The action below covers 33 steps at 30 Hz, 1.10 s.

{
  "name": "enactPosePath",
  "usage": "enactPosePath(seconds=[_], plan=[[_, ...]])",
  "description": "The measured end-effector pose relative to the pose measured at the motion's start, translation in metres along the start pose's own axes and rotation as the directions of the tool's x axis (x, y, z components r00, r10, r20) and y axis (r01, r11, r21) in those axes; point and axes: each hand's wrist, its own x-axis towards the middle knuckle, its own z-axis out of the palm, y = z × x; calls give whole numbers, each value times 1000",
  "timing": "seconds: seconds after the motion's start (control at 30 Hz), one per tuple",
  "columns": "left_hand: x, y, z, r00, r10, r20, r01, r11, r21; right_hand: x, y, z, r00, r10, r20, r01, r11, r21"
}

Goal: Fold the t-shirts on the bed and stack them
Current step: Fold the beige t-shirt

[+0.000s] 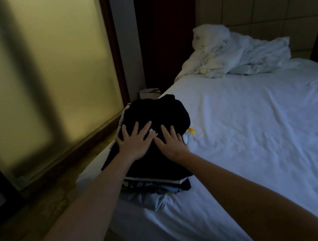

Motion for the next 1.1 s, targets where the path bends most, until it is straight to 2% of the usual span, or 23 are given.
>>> enactPosePath(seconds=[0.1,0.23,0.37,0.43,0.5,0.7,0.87,1.1], plan=[[-12,11,-14,999,-15,43,16,1000,-19,-8,-2,-15,995,-90,-50,88,996,-35],[-37,26,-11,997,70,-21,-71,995,-63,-37,14,-36,959,-204,-198,199,979,-47],[-61,44,6,954,202,-223,-236,962,-135,-72,43,-64,931,-225,-289,222,974,-44],[-72,63,18,894,277,-351,-323,943,-80,-88,61,-77,914,-224,-338,215,975,-63],[-80,87,30,848,332,-412,-385,922,-49,-105,80,-91,904,-206,-376,190,979,-80],[-92,188,73,803,479,-355,-561,809,-175,-164,150,-145,894,-74,-441,40,996,-85],[-107,276,129,797,559,-227,-603,750,-271,-217,221,-191,862,92,-499,-133,990,-47],[-149,409,193,738,670,-80,-631,643,-434,-296,313,-243,770,248,-588,-311,950,-7]])
